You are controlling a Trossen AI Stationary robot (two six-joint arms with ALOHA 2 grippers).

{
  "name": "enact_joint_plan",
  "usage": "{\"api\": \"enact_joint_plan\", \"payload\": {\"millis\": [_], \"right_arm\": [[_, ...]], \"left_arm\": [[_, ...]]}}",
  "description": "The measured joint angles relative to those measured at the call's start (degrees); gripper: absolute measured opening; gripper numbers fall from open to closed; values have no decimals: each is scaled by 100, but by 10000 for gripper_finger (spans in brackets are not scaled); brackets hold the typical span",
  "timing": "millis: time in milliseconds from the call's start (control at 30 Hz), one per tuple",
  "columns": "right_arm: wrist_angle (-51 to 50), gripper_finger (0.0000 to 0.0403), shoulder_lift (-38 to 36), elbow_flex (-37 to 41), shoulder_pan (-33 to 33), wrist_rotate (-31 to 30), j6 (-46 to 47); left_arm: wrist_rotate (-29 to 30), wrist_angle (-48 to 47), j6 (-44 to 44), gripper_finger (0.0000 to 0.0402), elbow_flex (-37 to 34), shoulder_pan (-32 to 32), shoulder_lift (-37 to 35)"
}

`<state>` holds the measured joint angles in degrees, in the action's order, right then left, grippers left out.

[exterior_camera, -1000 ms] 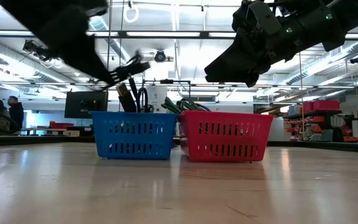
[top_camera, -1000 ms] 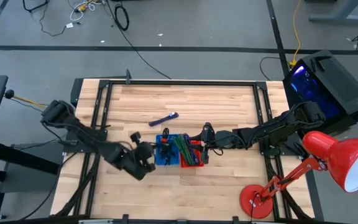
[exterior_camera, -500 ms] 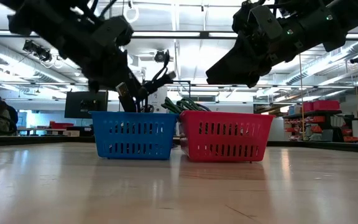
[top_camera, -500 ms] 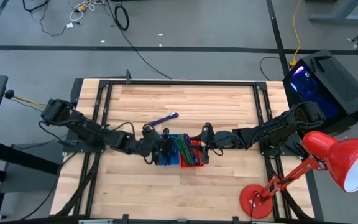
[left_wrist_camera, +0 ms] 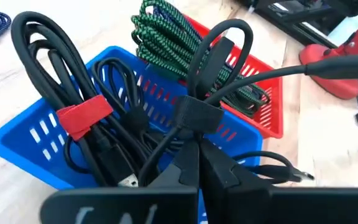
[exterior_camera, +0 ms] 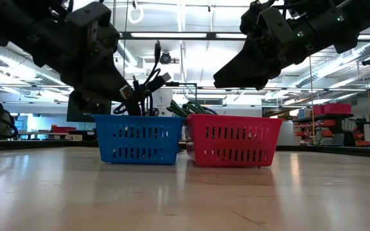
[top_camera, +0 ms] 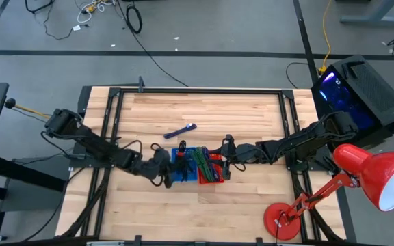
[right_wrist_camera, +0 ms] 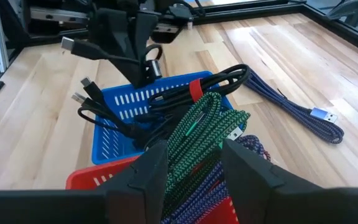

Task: Pick & Place USB Port
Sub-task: Put the black USB cable into the blue basket, then put the black and blue USB cable into the red basket

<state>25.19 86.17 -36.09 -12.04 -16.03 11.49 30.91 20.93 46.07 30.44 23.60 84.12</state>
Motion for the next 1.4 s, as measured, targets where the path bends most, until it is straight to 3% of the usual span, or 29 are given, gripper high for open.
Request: {"api": "enact_joint_plan", "payload": {"millis": [267,700,800,933,1067,1200,1300,1400], "right_arm": [[2,155,0,-1,0,0,-2],[4,155,0,-1,1,0,-42],[4,155,0,0,1,-2,-39],[4,155,0,-1,1,0,-39],[4,155,0,1,0,-1,-38],[6,155,0,-1,-1,-1,-35],[4,155,0,-1,1,-2,-20],[6,155,0,-1,1,-2,-18]], "left_arm": [[205,-24,328,11,0,179,13],[354,-16,732,84,0,177,13],[688,-12,654,97,0,177,13],[1371,28,-79,108,0,154,13],[1735,-61,-1350,109,2,-89,-13],[1657,-371,-2589,110,2,-557,-153],[1580,-973,-2861,110,4,-1099,-499],[1023,-1610,-3009,110,4,-1790,-1037]]}}
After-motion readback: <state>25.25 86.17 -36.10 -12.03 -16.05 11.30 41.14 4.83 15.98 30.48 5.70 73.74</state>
